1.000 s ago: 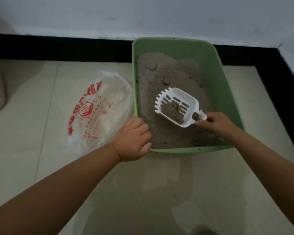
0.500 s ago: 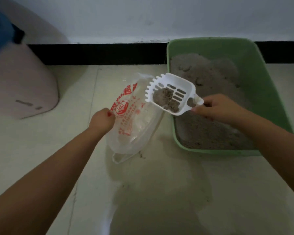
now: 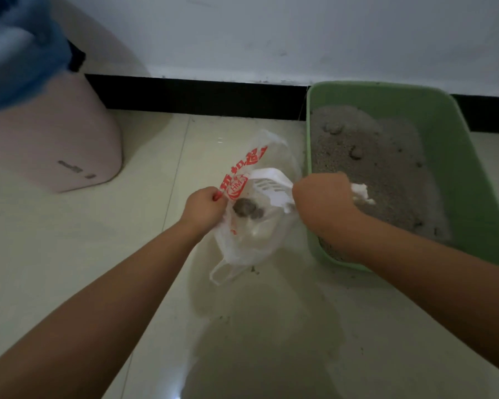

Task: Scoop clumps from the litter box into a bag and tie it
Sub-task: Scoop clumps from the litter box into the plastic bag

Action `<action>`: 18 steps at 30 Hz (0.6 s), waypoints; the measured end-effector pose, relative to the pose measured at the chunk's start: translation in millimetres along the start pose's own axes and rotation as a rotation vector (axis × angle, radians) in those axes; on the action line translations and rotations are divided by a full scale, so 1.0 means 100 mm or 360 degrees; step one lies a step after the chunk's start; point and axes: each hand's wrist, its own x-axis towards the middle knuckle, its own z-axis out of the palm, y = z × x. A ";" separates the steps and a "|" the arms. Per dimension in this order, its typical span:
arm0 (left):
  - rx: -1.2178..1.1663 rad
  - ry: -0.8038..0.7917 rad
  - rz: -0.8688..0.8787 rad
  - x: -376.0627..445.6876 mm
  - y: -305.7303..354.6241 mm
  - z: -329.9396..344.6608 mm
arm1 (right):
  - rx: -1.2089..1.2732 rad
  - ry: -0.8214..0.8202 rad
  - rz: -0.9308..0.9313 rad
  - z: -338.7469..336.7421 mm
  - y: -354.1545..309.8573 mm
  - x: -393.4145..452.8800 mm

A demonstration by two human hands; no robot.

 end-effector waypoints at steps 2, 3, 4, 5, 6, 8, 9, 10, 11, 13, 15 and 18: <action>0.0064 0.0041 0.0001 -0.03 0.00 -0.01 | -0.0060 0.0137 0.0038 -0.02 0.12 -0.04; 0.0142 0.0069 0.0028 -0.04 0.00 -0.02 | -0.0048 0.0197 0.0046 -0.03 0.19 -0.07; 0.0227 0.0124 0.0075 -0.06 0.00 -0.03 | -0.0013 0.0231 0.0042 -0.02 0.28 -0.11; 0.0323 0.0213 0.0170 -0.08 0.00 -0.02 | 0.0059 0.0253 0.0038 0.00 0.40 -0.15; 0.0398 0.0358 0.0368 -0.12 0.03 -0.02 | 0.0156 0.0271 0.0041 0.02 0.53 -0.21; 0.0526 0.0609 0.0956 -0.16 0.11 0.05 | 0.0400 0.0353 0.0136 0.06 0.84 -0.33; 0.0555 0.0674 0.1248 -0.16 0.14 0.13 | 0.0494 0.0383 0.0223 0.11 1.03 -0.39; 0.0534 0.0637 0.1498 -0.17 0.19 0.22 | 0.0533 0.0371 0.0339 0.19 1.23 -0.44; 0.0496 0.0539 0.1711 -0.17 0.26 0.33 | 0.0540 0.0309 0.0480 0.28 1.42 -0.49; 0.0463 0.0354 0.2024 -0.18 0.42 0.56 | 0.0535 0.0092 0.0740 0.50 1.77 -0.60; 0.0526 0.0219 0.2166 -0.19 0.53 0.74 | 0.0538 -0.0093 0.0869 0.72 2.03 -0.71; 0.0577 0.0179 0.2208 -0.13 0.51 0.95 | 0.0511 -0.0223 0.0915 0.88 2.27 -0.79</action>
